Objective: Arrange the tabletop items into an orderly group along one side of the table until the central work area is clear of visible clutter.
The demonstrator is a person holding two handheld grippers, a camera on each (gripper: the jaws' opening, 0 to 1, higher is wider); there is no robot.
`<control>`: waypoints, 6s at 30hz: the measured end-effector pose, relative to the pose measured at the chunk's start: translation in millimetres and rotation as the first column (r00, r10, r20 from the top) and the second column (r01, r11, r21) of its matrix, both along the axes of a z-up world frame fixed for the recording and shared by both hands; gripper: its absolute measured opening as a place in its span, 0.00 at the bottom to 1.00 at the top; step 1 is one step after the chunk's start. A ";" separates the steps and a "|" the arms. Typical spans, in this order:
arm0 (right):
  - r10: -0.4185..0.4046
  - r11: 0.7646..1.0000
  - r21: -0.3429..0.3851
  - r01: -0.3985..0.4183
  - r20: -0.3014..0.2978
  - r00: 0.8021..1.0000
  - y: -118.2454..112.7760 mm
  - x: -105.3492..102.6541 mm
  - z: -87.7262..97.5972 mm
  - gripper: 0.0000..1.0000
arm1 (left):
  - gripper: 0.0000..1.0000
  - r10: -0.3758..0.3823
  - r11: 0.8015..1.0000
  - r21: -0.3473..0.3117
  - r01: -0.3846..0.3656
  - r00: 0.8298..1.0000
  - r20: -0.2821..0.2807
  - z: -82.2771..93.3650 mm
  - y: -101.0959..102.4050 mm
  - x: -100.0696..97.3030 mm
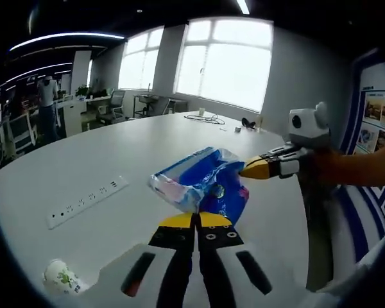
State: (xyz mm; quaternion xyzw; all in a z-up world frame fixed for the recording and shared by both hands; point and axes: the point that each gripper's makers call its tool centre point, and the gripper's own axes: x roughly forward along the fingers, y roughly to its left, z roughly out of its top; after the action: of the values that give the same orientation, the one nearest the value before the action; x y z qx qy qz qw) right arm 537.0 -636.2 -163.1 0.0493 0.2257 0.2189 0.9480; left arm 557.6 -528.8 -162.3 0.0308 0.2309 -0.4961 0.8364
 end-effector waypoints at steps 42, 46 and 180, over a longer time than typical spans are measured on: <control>-0.062 0.998 -0.016 0.060 -0.125 0.990 -96.2 44.5 -84.6 0.00 | 0.00 0.084 0.993 0.095 -0.071 0.985 -0.153 -89.8 -92.7 41.4; -0.056 0.998 -0.020 0.054 -0.141 0.988 -98.9 48.6 -97.3 0.00 | 0.00 0.100 0.990 0.110 -0.082 0.981 -0.168 -103.1 -95.2 44.0; -0.131 0.991 -0.040 0.128 -0.081 0.988 -113.9 60.4 -80.8 0.38 | 0.51 0.134 0.990 0.061 -0.124 0.972 -0.191 -81.0 -95.4 52.9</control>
State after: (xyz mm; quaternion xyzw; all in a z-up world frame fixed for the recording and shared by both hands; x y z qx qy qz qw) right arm 597.4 -750.0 -244.0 0.0564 0.2652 0.1505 0.9507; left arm 610.6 -624.1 -243.3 -0.0128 0.3250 -0.4356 0.8393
